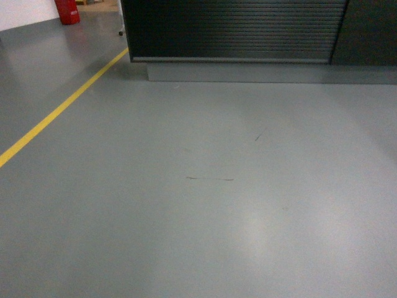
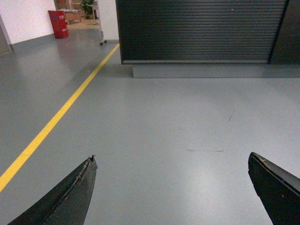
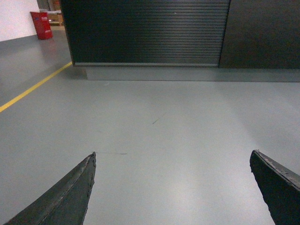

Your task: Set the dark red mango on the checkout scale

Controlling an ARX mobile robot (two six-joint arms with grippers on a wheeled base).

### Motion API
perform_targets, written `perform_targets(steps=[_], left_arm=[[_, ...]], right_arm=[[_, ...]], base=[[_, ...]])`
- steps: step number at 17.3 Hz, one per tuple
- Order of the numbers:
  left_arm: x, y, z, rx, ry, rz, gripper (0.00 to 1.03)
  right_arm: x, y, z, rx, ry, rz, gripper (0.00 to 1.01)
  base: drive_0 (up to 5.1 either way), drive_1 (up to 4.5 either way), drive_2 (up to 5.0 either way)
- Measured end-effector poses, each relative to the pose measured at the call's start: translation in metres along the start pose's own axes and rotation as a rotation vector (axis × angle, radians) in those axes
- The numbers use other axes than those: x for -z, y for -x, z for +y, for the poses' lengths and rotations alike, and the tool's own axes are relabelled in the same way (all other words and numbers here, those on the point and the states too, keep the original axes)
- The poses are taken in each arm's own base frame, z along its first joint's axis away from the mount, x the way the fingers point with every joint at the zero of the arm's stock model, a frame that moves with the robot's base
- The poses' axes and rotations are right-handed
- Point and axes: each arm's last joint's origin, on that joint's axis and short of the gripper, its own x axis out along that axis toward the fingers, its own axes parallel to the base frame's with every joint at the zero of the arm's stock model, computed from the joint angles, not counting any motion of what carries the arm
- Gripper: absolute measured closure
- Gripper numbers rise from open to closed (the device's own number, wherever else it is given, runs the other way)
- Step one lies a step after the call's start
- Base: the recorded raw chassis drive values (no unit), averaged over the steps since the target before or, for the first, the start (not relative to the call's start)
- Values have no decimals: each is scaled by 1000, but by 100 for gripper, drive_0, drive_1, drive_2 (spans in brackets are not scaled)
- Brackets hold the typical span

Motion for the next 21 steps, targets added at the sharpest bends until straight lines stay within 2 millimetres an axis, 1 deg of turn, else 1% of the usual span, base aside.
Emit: perform_targets(steps=[7, 21], left_arm=[[0, 0, 0, 0, 0, 0, 5], [0, 0, 0, -1, 0, 0, 5]], right_arm=[[0, 0, 0, 0, 0, 0, 3], [0, 0, 0, 0, 0, -1, 3]], base=[[0, 19, -18], [9, 440, -422]])
